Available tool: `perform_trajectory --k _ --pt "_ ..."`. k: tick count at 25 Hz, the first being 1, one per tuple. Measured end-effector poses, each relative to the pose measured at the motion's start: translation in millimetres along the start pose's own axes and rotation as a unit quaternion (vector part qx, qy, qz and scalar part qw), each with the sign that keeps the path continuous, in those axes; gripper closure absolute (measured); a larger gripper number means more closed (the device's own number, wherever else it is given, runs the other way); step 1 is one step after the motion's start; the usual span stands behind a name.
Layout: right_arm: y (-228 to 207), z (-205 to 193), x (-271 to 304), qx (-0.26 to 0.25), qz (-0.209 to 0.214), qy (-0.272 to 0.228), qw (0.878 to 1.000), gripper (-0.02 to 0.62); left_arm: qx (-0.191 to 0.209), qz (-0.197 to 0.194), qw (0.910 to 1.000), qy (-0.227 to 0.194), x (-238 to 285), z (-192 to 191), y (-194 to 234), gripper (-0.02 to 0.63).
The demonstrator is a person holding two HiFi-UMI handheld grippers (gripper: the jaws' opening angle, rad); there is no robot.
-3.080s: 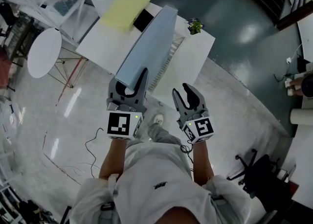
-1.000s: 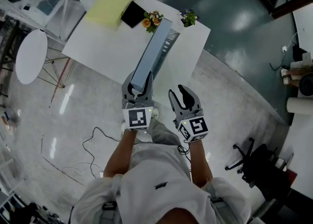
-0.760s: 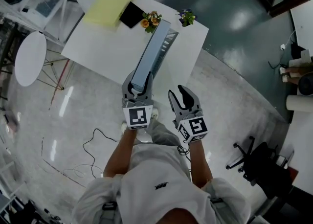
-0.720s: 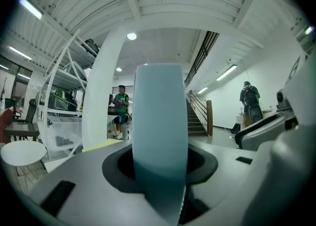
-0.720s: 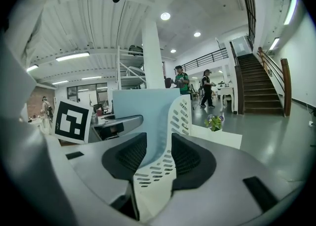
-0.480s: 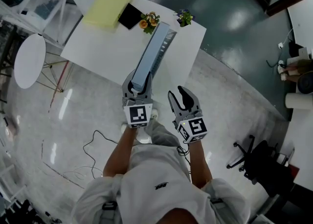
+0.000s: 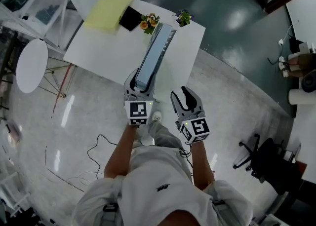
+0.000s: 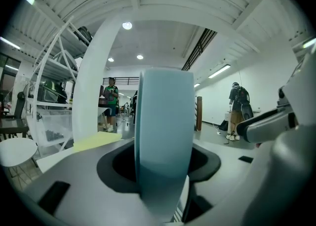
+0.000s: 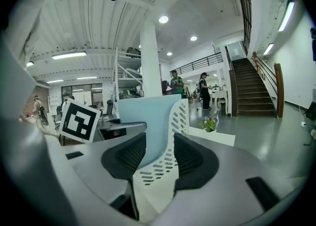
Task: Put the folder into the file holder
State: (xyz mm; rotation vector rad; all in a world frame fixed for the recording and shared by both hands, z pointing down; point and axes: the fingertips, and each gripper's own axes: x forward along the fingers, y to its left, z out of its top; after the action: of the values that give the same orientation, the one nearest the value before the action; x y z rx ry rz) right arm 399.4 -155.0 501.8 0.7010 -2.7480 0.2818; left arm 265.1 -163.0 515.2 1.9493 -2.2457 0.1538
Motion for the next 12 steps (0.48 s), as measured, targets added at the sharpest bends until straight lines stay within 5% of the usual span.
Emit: perform_trajectory --k 12 --pt "30 -6 -32 0.005 -0.028 -0.015 0.999 0.43 0.014 -0.044 0.9988 0.018 -48 -1 -1 0.29"
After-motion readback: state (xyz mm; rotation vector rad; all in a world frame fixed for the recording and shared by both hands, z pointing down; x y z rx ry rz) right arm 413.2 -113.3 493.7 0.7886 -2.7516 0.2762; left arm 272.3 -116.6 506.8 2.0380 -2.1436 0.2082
